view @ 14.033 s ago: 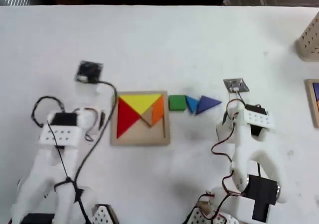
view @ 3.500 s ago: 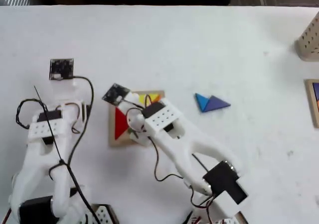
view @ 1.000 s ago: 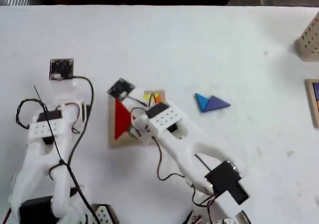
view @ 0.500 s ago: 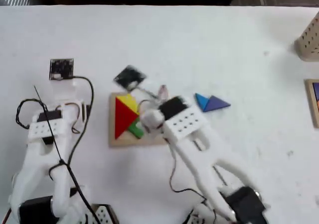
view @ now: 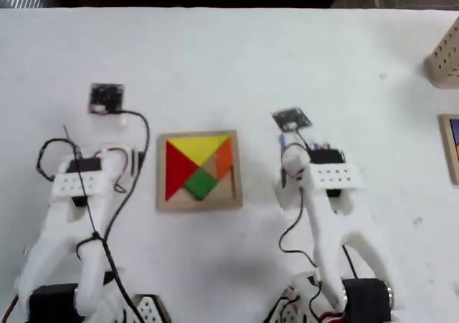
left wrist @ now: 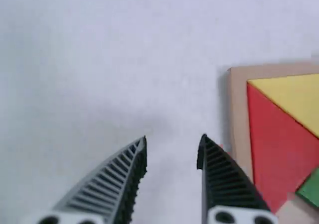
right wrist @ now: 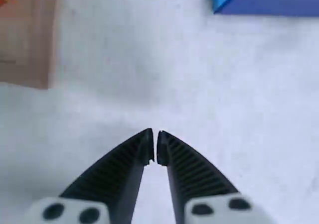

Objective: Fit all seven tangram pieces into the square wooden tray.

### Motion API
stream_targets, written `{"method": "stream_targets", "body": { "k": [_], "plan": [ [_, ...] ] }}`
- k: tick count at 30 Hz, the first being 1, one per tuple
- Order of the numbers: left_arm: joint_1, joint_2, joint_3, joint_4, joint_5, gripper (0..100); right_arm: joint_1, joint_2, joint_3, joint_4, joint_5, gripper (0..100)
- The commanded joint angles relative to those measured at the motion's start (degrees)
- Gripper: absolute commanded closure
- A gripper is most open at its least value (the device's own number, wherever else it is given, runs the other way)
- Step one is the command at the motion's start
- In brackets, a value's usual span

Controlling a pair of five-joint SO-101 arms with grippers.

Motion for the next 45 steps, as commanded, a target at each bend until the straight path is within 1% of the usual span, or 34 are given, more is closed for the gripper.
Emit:
{"method": "stream_targets", "body": {
  "k": [1, 3, 6, 10, 13, 16, 21, 27, 31, 33, 35, 38, 42, 45],
  "plan": [
    [7.34, -1.71, -4.84, 5.45, -0.35, 83, 8.92, -2.59, 2.29, -2.07, 4.4, 98.0],
    [10.95, -4.35, -8.53, 10.55, -0.26, 83, 13.05, -2.59, 4.4, -4.35, 5.19, 98.0],
    [18.77, -7.52, -12.84, 14.15, -0.18, 83, 16.92, -2.59, 5.89, -6.02, 5.36, 98.0],
    [29.58, -7.16, -18.46, 14.77, 0.62, 83, 20.62, -2.59, 5.8, -7.08, 4.75, 98.0],
    [33.89, -0.4, -24.97, 14.77, 4.84, 82, 23.78, -3.12, 5.54, -7.87, 2.64, 98.0],
    [36.0, 9.19, -32.7, 14.86, 5.63, 82, 28.0, -6.64, 5.71, -9.45, 1.67, 98.0],
    [38.55, 23.6, -47.3, 14.51, 7.74, 82, 36.35, -13.58, 9.32, -14.37, -5.36, 97.8],
    [42.95, 39.43, -65.58, 15.21, 9.32, 82, 43.3, -15.96, 10.11, -14.46, -4.84, 97.8],
    [43.74, 50.51, -77.63, 18.81, 9.41, 82, 49.89, -15.96, 10.99, -13.93, -0.26, 97.8],
    [43.56, 56.13, -84.13, 20.92, 10.73, 82, 52.79, -15.96, 11.43, -13.93, 1.76, 97.8],
    [43.56, 61.49, -90.81, 23.82, 13.1, 79, 54.64, -15.96, 11.78, -13.85, 3.43, 97.8],
    [43.91, 68.62, -101.63, 29.63, 18.73, 75, 55.16, -16.04, 13.01, -14.11, 5.54, 97.8],
    [43.3, 76.44, -115.43, 36.84, 25.32, 75, 55.25, -16.04, 14.15, -14.29, 6.24, 97.8],
    [42.42, 81.36, -124.4, 41.76, 28.13, 75, 55.08, -16.48, 14.42, -14.29, 6.24, 97.8]
  ]
}}
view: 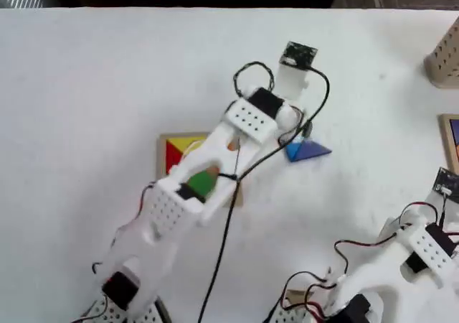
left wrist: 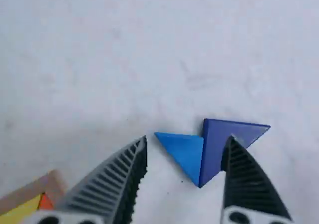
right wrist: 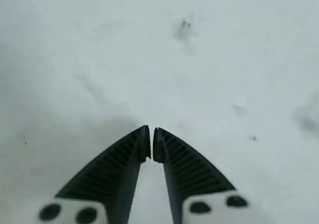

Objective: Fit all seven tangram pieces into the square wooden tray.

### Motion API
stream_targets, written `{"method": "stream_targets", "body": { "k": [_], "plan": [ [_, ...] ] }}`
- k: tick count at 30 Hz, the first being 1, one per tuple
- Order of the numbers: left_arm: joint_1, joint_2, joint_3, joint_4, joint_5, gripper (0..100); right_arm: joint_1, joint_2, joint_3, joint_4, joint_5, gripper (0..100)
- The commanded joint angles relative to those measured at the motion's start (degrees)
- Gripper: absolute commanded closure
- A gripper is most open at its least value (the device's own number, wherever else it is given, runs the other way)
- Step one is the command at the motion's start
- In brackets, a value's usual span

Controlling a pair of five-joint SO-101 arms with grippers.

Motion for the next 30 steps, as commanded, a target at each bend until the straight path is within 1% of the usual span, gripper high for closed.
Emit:
{"method": "stream_targets", "body": {
  "k": [1, 7, 10, 12, 15, 20, 24, 28, 30],
  "plan": [
    [-0.84, 3.3, -13.19, 5.89, 3.52, 75, -0.31, -1.71, 0.18, -0.48, 0.62, 97.8],
    [-1.27, 9.98, -28.57, 15.3, 3.69, 75, -1.36, -1.27, 1.14, -2.42, 0.62, 97.8],
    [-1.19, 13.58, -33.58, 15.82, 3.87, 75, -1.45, -1.27, 1.41, -2.77, 0.62, 97.8],
    [-1.1, 16.31, -35.25, 14.51, 3.96, 75, -2.15, -1.27, 1.49, -2.77, 0.62, 97.8],
    [-0.48, 18.77, -35.96, 13.45, 6.07, 75, -3.38, -1.27, 2.02, -2.51, 2.64, 97.8],
    [1.71, 19.47, -36.04, 11.96, 5.01, 75, -3.38, -1.36, 2.73, -2.59, 4.22, 97.7],
    [1.19, 20.35, -30.42, 8.79, 7.3, 75, -4.09, -1.36, 2.81, -2.51, 4.22, 97.7],
    [0.4, 19.12, -26.2, 7.82, 9.32, 75, -4.97, -1.27, 3.16, -2.42, 4.57, 97.7],
    [0.22, 18.95, -25.76, 8.09, 9.58, 75, -5.32, -1.36, 3.43, -2.42, 6.07, 97.7]
  ]
}}
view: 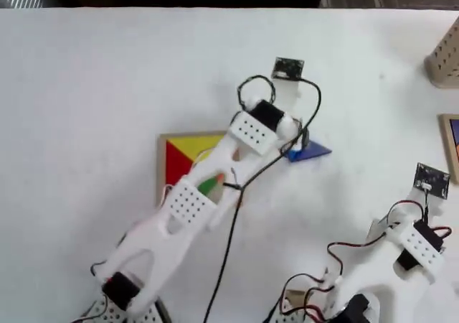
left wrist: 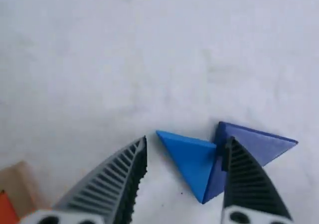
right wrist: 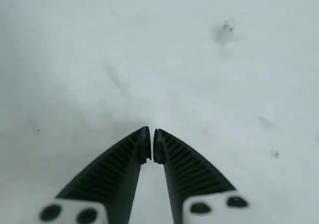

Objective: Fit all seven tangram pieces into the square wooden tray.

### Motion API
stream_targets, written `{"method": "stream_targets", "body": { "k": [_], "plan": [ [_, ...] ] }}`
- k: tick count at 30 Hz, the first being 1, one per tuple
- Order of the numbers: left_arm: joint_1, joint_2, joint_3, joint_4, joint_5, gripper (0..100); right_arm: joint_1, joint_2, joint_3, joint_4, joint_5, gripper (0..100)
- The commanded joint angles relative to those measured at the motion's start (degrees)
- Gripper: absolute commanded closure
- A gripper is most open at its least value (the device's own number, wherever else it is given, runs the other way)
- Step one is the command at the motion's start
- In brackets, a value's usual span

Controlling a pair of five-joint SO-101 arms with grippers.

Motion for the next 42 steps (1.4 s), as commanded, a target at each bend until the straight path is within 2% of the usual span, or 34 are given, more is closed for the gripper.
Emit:
{"method": "stream_targets", "body": {
  "k": [1, 6, 12, 19, 24, 28, 31, 36, 42],
  "plan": [
    [-0.4, -2.33, 0.09, -0.7, 0.97, 75, -1.63, -1.36, -0.18, -0.22, 1.76, 97.7],
    [-0.22, -2.33, 0.35, -0.18, 0.97, 75, -1.98, -1.36, -0.18, 0.4, 2.11, 97.7],
    [0.57, -2.07, 0.35, 9.32, 5.27, 83, -1.98, -1.36, -0.26, 0.48, 2.2, 97.7],
    [-1.63, -1.89, 0.35, 8.88, 5.45, 83, -1.98, -1.36, -0.26, 0.48, 2.29, 97.7],
    [0.75, -1.89, 0.0, 10.11, 0.79, 84, -1.98, -1.45, -0.26, 0.48, 2.29, 97.7],
    [1.89, -2.24, -0.09, 10.55, 0.09, 98, -1.98, -1.54, -0.26, 0.48, 2.29, 97.7],
    [1.01, -2.77, -1.76, 11.78, 0.09, 97, -1.98, -1.71, -0.26, 0.48, 2.29, 97.7],
    [0.31, -3.56, -12.75, 18.37, 0.0, 98, -1.98, -1.63, -0.26, 0.48, 2.29, 97.7],
    [-0.75, -5.14, -11.87, 18.46, -4.75, 98, -1.98, -1.45, -0.26, 0.48, 2.29, 97.7]
  ]
}}
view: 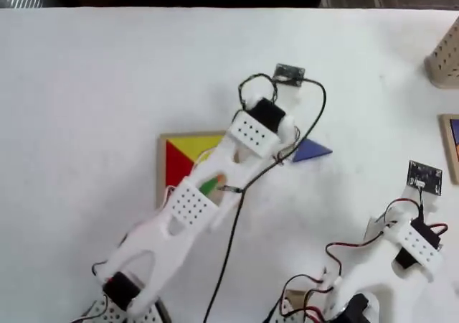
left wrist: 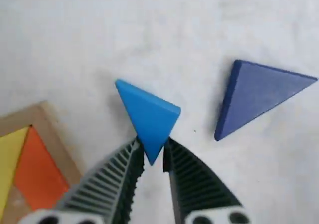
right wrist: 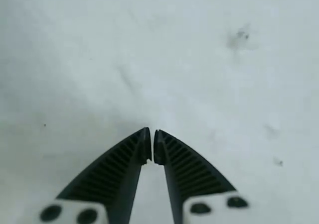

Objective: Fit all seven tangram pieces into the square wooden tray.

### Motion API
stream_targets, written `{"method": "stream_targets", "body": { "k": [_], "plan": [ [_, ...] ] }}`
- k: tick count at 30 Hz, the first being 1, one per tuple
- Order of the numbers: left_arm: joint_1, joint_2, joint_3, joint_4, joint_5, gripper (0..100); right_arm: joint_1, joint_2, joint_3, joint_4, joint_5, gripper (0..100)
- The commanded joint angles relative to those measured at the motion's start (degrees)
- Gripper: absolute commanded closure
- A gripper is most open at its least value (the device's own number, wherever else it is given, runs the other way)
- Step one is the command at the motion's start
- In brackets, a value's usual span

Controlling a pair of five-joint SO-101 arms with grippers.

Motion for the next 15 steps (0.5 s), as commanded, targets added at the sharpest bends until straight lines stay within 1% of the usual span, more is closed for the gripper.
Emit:
{"method": "stream_targets", "body": {
  "k": [1, 5, 8, 11, 15],
  "plan": [
    [-1.45, -5.05, -2.73, 0.62, -1.76, 98, -0.4, -1.36, -0.26, 0.48, 0.62, 97.7],
    [-2.07, -6.11, -2.37, 0.7, -2.02, 98, -0.4, -1.27, -0.26, 0.31, 0.62, 97.7],
    [-2.68, -8.31, -2.2, 0.79, -6.68, 98, -0.4, -1.27, -0.26, 0.22, 0.62, 97.7],
    [-3.91, -9.71, -1.76, 0.79, -7.91, 98, -0.48, -1.27, -0.26, 0.22, 0.62, 97.7],
    [-6.11, -14.2, 7.03, 0.79, -8.26, 98, -0.48, -1.27, -0.26, 0.22, 0.62, 97.7]
  ]
}}
